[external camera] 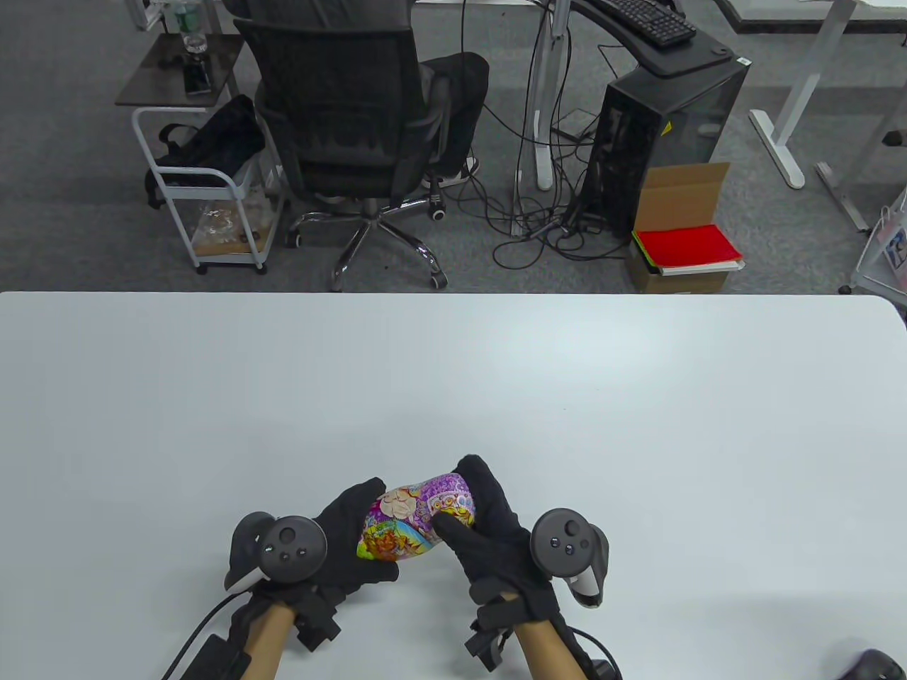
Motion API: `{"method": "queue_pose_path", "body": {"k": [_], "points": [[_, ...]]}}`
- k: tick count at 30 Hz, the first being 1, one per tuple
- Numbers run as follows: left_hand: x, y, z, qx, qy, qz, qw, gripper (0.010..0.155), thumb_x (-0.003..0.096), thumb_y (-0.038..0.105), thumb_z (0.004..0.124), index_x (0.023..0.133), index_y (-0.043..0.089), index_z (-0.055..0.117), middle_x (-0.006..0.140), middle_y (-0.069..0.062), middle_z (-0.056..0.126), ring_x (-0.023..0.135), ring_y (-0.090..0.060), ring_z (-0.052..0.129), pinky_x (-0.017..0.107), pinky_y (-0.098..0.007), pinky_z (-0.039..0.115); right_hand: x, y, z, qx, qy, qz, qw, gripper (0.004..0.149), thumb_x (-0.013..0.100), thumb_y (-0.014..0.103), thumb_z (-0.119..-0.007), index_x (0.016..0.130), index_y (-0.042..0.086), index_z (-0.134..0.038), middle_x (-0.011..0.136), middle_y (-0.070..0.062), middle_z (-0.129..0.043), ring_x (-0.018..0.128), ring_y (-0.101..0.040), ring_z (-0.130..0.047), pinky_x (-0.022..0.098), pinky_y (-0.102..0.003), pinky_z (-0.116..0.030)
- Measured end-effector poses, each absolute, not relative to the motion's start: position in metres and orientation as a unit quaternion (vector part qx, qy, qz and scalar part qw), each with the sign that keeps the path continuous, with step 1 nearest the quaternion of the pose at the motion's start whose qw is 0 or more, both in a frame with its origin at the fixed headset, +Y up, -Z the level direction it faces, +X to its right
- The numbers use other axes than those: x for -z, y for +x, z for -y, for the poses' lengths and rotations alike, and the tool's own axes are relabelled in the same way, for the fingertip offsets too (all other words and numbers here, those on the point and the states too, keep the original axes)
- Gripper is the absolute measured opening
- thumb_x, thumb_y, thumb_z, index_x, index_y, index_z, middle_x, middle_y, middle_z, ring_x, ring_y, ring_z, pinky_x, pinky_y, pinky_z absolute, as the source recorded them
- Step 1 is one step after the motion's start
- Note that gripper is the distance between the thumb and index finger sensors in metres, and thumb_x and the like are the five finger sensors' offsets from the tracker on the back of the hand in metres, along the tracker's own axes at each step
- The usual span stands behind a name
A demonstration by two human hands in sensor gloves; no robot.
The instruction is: Nest individual Russian dolls into a nested set
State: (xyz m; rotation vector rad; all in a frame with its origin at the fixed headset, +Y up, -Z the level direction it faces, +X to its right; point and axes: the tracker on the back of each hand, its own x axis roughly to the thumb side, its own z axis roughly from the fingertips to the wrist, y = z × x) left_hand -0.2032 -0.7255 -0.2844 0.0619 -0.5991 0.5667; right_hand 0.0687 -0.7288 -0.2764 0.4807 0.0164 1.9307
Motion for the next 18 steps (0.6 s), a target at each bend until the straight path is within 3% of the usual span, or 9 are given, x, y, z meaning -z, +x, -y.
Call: {"method": "queue_pose_path", "body": {"k": [18], "points": [[0.2843, -0.2023, 0.7229, -0.300, 0.030, 0.286, 0.910, 0.106, 0.0349, 0.049, 0.099, 0.113, -0.002, 0.049, 0.109, -0.029, 0.066, 0.088, -0.052, 0.084, 0.062, -0.061, 0.075, 0.2799, 0.0678, 0.7331, -0.810, 0.214, -0.024, 0.546, 0.086, 0.061, 0.060, -0.070, 0.115, 0.024, -0.013, 0.120, -0.011, -0.027, 0.109, -0.036, -0.063, 0.078, -0.039, -0.075]]}}
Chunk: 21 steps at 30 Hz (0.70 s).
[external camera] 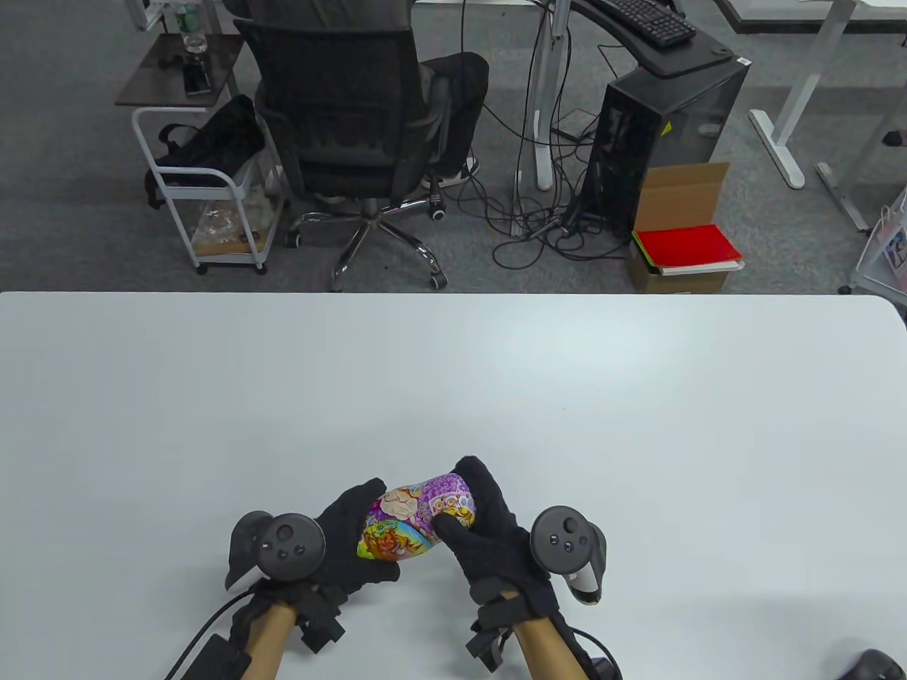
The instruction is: Nest individual Russian dolls into a nested set
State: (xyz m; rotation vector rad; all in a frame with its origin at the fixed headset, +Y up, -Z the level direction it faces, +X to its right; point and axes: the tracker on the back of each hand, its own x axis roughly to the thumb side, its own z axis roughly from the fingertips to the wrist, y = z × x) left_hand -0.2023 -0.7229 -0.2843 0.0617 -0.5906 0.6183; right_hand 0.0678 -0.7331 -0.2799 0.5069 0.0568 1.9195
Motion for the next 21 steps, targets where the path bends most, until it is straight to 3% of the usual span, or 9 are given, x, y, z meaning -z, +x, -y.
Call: {"method": "queue_pose_path", "body": {"k": [6, 10, 14, 17, 21], "points": [[0.285, -0.201, 0.727, -0.301, 0.016, 0.285, 0.910, 0.106, 0.0353, 0.047, 0.099, 0.113, -0.002, 0.048, 0.109, -0.030, 0.065, 0.088, -0.053, 0.084, 0.062, -0.061, 0.075, 0.280, 0.064, 0.734, -0.816, 0.209, -0.027, 0.538, 0.087, 0.061, 0.060, -0.070, 0.115, 0.024, -0.012, 0.120, -0.012, -0.027, 0.108, -0.037, -0.064, 0.077, -0.039, -0.076], [0.286, -0.192, 0.735, -0.300, 0.017, 0.273, 0.914, 0.107, 0.0393, 0.052, 0.094, 0.115, 0.001, 0.038, 0.114, -0.026, 0.056, 0.094, -0.049, 0.077, 0.065, -0.060, 0.070, 0.277, 0.065, 0.716, -0.837, 0.201, 0.012, 0.509, 0.086, 0.062, 0.058, -0.072, 0.116, 0.024, -0.014, 0.120, -0.012, -0.027, 0.107, -0.040, -0.063, 0.075, -0.045, -0.076], [0.290, -0.179, 0.742, -0.264, -0.061, 0.270, 0.924, 0.107, 0.0465, 0.055, 0.085, 0.117, 0.002, 0.024, 0.119, -0.028, 0.043, 0.102, -0.057, 0.052, 0.067, -0.068, 0.050, 0.273, 0.064, 0.700, -0.891, 0.206, 0.046, 0.403, 0.084, 0.062, 0.055, -0.074, 0.117, 0.022, -0.020, 0.121, -0.013, -0.031, 0.106, -0.042, -0.066, 0.073, -0.048, -0.077], [0.290, -0.182, 0.738, -0.205, -0.015, 0.263, 0.942, 0.105, 0.0477, 0.058, 0.081, 0.118, 0.003, 0.025, 0.119, -0.029, 0.041, 0.103, -0.057, 0.048, 0.067, -0.068, 0.049, 0.271, 0.059, 0.696, -0.940, 0.200, 0.061, 0.268, 0.083, 0.061, 0.054, -0.076, 0.117, 0.023, -0.023, 0.121, -0.013, -0.033, 0.105, -0.043, -0.067, 0.073, -0.049, -0.078], [0.291, -0.192, 0.738, -0.201, -0.013, 0.250, 0.947, 0.105, 0.0493, 0.061, 0.076, 0.119, 0.003, 0.023, 0.120, -0.031, 0.035, 0.103, -0.059, 0.038, 0.065, -0.074, 0.041, 0.275, 0.053, 0.701, -0.970, 0.182, 0.054, 0.154, 0.082, 0.060, 0.055, -0.076, 0.117, 0.024, -0.026, 0.121, -0.012, -0.037, 0.105, -0.041, -0.069, 0.073, -0.048, -0.078]]}}
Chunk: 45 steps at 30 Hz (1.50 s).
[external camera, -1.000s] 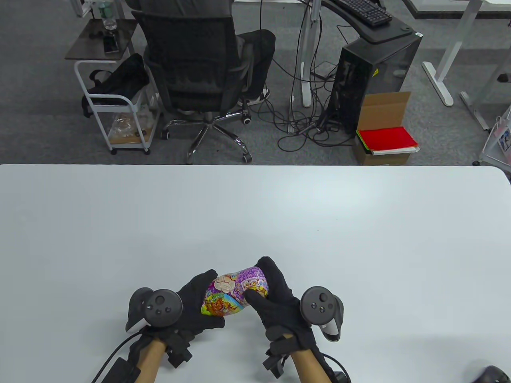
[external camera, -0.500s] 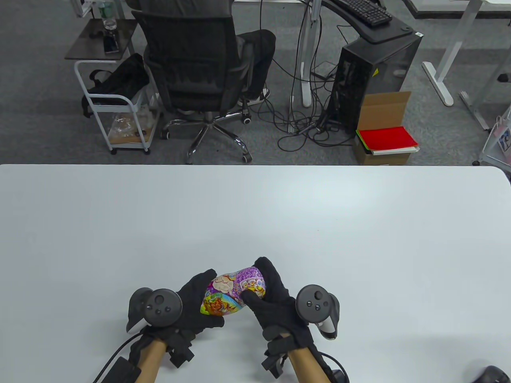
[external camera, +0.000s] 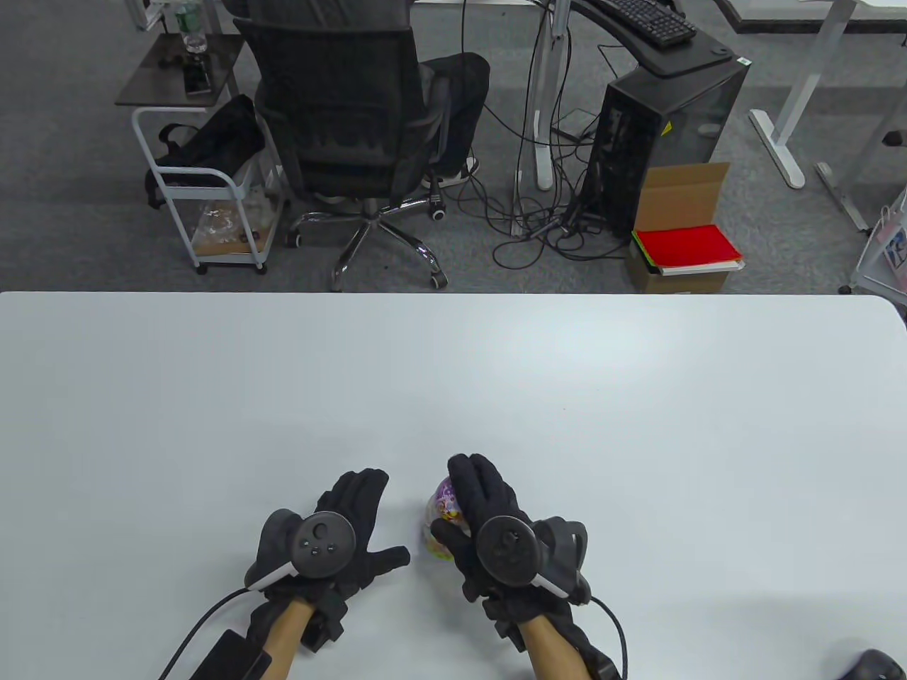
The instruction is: Nest individual Russian dolls into a nested set
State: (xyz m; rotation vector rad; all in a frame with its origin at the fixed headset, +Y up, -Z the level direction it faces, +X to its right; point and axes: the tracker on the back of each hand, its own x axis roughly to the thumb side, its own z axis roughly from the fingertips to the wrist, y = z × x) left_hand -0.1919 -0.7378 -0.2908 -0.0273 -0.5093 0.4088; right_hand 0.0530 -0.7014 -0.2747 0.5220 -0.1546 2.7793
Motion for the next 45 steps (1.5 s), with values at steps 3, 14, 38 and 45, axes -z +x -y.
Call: {"method": "queue_pose_path", "body": {"k": [3, 14, 38, 45], "points": [[0.292, -0.198, 0.739, -0.200, -0.024, 0.238, 0.950, 0.104, 0.0501, 0.062, 0.074, 0.119, 0.004, 0.023, 0.121, -0.031, 0.033, 0.104, -0.060, 0.033, 0.063, -0.077, 0.035, 0.278, 0.050, 0.702, -0.970, 0.181, 0.053, 0.154, 0.082, 0.060, 0.056, -0.076, 0.117, 0.025, -0.026, 0.121, -0.011, -0.038, 0.105, -0.041, -0.070, 0.071, -0.049, -0.077], [0.290, -0.198, 0.731, -0.122, 0.015, 0.234, 0.964, 0.100, 0.0506, 0.065, 0.069, 0.120, 0.007, 0.027, 0.122, -0.030, 0.032, 0.103, -0.060, 0.023, 0.059, -0.079, 0.023, 0.277, 0.062, 0.709, -0.958, 0.201, 0.044, 0.200, 0.091, 0.058, 0.071, -0.061, 0.116, 0.031, -0.003, 0.126, -0.007, -0.018, 0.118, -0.041, -0.038, 0.082, -0.062, -0.046], [0.286, -0.223, 0.719, -0.111, 0.089, 0.209, 0.967, 0.100, 0.0508, 0.065, 0.066, 0.119, 0.007, 0.023, 0.121, -0.030, 0.023, 0.102, -0.058, 0.013, 0.057, -0.078, 0.017, 0.272, 0.107, 0.713, -0.991, 0.095, 0.059, 0.073, 0.087, 0.055, 0.076, -0.049, 0.119, 0.027, -0.018, 0.126, -0.011, -0.012, 0.116, -0.046, -0.009, 0.074, -0.071, -0.019], [0.284, -0.220, 0.719, -0.118, 0.087, 0.218, 0.965, 0.099, 0.0509, 0.065, 0.065, 0.120, 0.008, 0.023, 0.121, -0.030, 0.024, 0.102, -0.058, 0.014, 0.057, -0.078, 0.018, 0.271, 0.103, 0.713, -0.990, 0.103, 0.061, 0.078, 0.086, 0.055, 0.075, -0.049, 0.119, 0.027, -0.019, 0.127, -0.011, -0.014, 0.117, -0.046, -0.012, 0.075, -0.071, -0.021]]}}
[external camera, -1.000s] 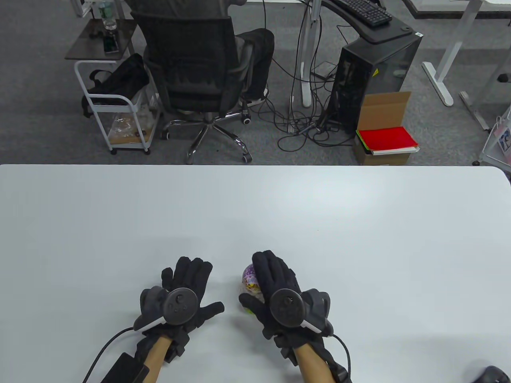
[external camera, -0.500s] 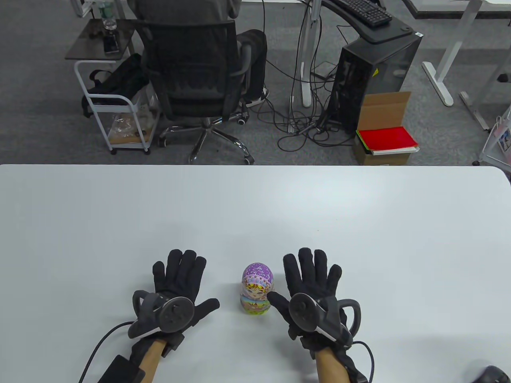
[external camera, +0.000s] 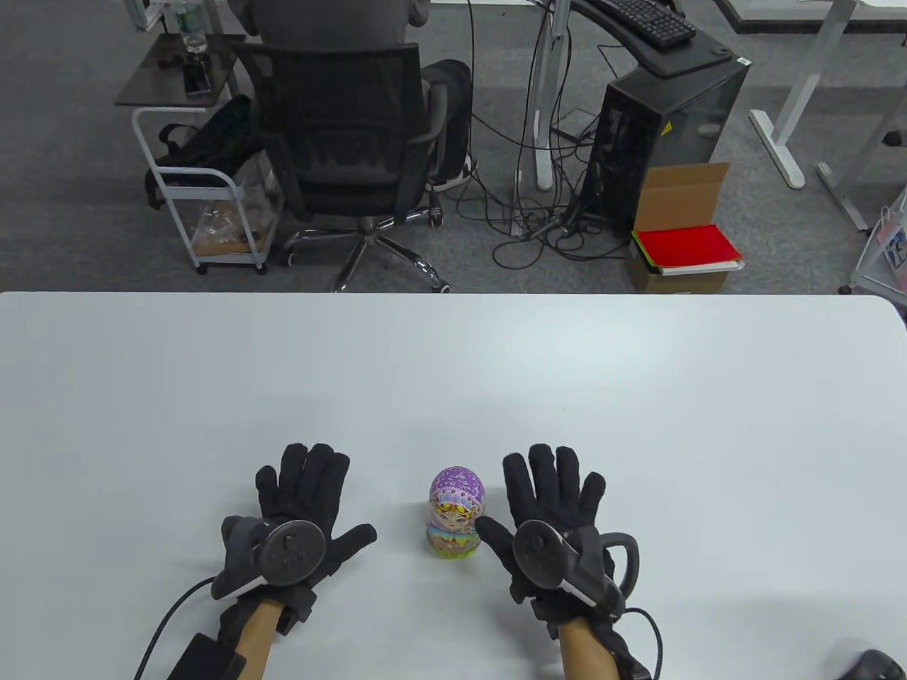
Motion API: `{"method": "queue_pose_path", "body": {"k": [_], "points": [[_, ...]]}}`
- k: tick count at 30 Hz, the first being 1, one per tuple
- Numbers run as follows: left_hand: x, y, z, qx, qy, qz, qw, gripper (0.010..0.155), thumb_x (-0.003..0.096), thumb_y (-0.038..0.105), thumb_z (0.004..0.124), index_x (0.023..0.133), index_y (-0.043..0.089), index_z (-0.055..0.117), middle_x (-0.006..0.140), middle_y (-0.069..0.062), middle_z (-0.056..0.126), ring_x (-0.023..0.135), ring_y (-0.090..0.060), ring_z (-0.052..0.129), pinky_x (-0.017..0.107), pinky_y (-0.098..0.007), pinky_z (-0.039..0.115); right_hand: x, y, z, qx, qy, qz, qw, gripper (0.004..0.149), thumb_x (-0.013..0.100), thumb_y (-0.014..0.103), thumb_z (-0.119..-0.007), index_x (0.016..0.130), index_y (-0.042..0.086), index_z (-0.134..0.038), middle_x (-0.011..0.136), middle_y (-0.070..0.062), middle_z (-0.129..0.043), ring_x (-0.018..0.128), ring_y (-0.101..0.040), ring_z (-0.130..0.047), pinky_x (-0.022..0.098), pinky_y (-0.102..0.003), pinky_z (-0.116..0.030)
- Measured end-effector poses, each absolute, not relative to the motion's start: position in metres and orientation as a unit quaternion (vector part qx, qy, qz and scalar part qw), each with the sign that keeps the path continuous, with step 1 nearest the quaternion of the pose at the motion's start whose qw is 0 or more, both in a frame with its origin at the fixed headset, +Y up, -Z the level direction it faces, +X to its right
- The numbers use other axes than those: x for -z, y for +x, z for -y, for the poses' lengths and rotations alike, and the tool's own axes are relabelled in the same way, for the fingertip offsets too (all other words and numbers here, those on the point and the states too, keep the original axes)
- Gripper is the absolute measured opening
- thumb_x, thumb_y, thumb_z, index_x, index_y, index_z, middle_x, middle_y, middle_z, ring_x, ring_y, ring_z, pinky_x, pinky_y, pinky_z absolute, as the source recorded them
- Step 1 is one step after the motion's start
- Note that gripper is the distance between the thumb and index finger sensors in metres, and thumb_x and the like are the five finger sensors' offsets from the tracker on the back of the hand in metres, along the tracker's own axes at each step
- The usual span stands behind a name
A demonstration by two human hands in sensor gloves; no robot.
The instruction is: Nest individual Russian dolls into a nested set
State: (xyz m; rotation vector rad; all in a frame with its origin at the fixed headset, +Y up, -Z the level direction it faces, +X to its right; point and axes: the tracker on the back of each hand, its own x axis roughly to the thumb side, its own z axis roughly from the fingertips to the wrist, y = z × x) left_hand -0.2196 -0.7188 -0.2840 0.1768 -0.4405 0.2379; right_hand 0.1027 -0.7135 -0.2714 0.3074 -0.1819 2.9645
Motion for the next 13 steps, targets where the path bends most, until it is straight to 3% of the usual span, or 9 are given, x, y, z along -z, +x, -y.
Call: {"method": "queue_pose_path", "body": {"k": [13], "points": [[0.2845, -0.2192, 0.7199, -0.132, 0.071, 0.222, 0.963, 0.098, 0.0510, 0.065, 0.066, 0.120, 0.008, 0.025, 0.121, -0.030, 0.026, 0.102, -0.058, 0.017, 0.058, -0.078, 0.019, 0.2706, 0.0997, 0.7146, -0.989, 0.106, 0.052, 0.085, 0.086, 0.055, 0.075, -0.049, 0.119, 0.027, -0.019, 0.126, -0.011, -0.018, 0.118, -0.046, -0.019, 0.077, -0.071, -0.026]]}}
